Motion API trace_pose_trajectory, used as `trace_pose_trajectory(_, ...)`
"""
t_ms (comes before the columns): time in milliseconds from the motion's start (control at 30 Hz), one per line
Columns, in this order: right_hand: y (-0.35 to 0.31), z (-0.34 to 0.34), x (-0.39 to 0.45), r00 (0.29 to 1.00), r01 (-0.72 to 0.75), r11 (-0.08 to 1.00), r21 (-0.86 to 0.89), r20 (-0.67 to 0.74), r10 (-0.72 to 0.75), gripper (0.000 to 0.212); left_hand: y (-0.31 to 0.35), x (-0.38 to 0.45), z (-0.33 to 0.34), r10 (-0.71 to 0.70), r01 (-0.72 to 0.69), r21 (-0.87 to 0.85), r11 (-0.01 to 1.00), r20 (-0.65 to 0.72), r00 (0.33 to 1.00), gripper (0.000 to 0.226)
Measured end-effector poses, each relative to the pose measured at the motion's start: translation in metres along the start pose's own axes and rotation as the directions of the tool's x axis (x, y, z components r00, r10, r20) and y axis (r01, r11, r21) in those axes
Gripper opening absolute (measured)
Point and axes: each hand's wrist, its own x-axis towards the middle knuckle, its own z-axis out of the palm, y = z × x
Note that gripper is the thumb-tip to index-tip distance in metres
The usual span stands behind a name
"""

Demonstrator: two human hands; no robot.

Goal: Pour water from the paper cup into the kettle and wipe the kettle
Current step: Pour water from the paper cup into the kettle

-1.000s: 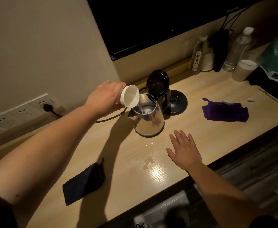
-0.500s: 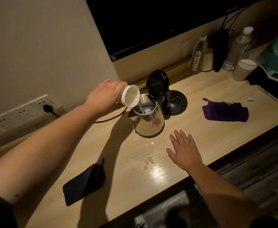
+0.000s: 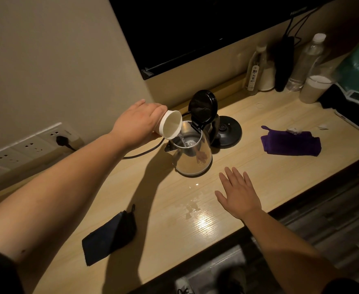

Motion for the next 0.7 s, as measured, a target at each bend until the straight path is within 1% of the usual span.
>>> trace_pose_trajectory(400,0.0000,0.0008,0.0005,1.000,0.001,1.000,0.014,-0.013,-0.001,0.086,0.0012,0.0060,-0.0024,0.043,-0.043,0.056,0.998,-0.004,0.999,0.074)
trace_pose_trajectory(700,0.0005,0.0005,-0.0001,1.000,0.004,1.000,0.023,-0.003,-0.004,0.087,0.0071,0.0081,-0.0045,0.090,-0.091,0.153,0.984,0.012,0.996,0.073)
